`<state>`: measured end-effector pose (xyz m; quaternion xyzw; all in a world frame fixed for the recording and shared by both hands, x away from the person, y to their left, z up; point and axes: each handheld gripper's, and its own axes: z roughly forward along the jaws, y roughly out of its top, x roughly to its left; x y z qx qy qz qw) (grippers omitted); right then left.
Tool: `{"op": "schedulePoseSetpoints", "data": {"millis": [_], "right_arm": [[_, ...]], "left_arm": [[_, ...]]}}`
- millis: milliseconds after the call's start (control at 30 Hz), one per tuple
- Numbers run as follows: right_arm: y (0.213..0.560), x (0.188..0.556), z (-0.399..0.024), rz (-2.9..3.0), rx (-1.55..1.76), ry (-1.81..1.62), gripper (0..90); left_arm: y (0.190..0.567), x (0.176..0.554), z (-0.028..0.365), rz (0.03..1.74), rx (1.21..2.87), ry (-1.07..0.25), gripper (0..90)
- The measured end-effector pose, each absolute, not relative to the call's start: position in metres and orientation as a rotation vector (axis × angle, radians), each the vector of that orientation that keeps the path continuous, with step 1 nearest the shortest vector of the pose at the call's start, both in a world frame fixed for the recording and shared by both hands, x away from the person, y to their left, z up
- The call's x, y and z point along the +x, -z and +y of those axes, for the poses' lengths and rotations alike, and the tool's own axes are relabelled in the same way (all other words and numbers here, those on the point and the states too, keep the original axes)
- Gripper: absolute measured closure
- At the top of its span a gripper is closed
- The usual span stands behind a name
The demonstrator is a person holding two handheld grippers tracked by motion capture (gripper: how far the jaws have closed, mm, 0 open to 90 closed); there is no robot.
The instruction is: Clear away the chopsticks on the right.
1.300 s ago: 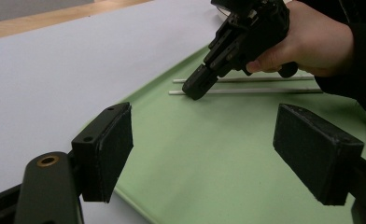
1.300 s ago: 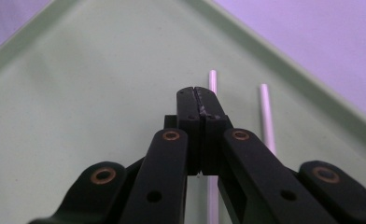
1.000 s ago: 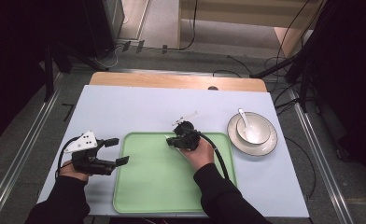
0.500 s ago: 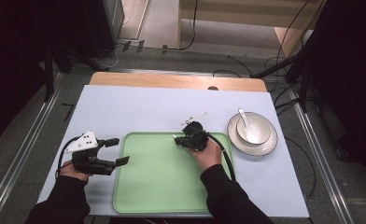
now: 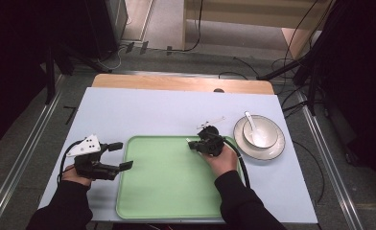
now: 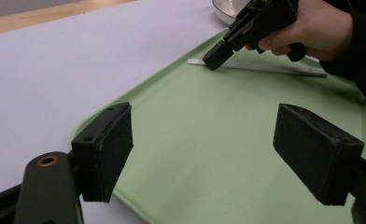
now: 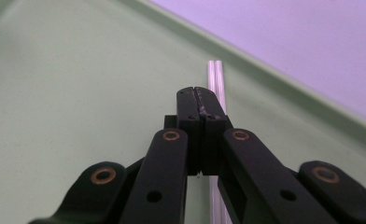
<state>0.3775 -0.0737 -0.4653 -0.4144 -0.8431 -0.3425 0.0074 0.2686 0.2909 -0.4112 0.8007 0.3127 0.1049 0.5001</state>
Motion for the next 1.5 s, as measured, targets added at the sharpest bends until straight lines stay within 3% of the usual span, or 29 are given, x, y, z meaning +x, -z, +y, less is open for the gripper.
{"op": "schedulePoseSetpoints", "data": {"millis": [1500], "right_arm": [[0.469,0.359,-0.157,-2.565,-1.521,1.085,90.0]], "left_arm": [[0.412,0.268,0.291,0.759,1.940,-0.254,20.1]]}}
